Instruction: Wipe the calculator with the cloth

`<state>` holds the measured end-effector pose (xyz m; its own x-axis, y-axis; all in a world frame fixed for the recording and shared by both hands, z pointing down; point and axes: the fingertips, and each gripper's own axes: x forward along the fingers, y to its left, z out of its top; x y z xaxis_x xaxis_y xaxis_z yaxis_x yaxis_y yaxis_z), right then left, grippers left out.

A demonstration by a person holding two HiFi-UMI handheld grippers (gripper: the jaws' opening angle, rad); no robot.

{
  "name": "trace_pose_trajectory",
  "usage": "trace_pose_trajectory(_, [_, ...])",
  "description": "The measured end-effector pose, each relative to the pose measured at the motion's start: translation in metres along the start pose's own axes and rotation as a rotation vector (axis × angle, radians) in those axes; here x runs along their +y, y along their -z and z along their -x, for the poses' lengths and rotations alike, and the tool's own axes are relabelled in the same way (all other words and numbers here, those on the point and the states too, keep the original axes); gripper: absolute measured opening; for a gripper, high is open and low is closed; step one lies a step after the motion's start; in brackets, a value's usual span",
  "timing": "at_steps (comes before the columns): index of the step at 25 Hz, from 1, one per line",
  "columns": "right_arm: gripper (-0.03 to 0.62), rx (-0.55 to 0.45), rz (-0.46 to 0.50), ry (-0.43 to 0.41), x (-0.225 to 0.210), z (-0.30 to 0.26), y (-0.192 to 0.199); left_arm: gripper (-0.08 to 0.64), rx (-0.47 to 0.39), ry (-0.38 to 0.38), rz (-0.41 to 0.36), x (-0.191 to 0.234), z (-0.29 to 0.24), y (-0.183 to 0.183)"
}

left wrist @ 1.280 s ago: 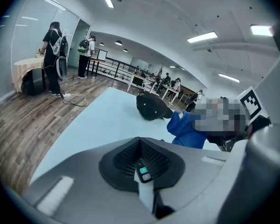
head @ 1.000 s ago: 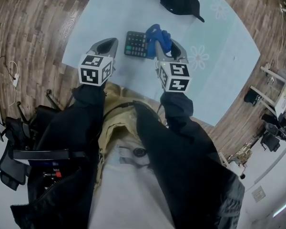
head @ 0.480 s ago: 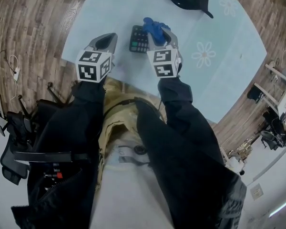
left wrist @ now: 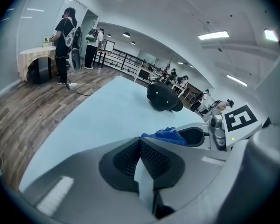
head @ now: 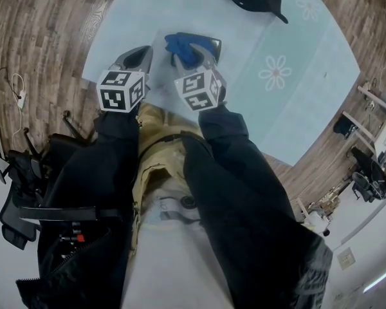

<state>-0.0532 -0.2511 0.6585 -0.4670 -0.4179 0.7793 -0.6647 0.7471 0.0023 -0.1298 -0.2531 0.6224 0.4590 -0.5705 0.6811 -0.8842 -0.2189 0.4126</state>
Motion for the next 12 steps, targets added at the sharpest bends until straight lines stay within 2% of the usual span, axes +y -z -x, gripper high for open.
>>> trace_pose_trajectory(7, [0.149, -0.008, -0.023, -0.087, 0.027, 0.002, 0.005, 0.003, -0.013, -0.053, 0.03, 0.026, 0.013, 0.006])
trace_pose_trajectory(12, [0.149, -0.042, -0.097, -0.148, 0.045, 0.012, -0.002, 0.003, -0.025, -0.068, 0.034, 0.035, 0.018, 0.004])
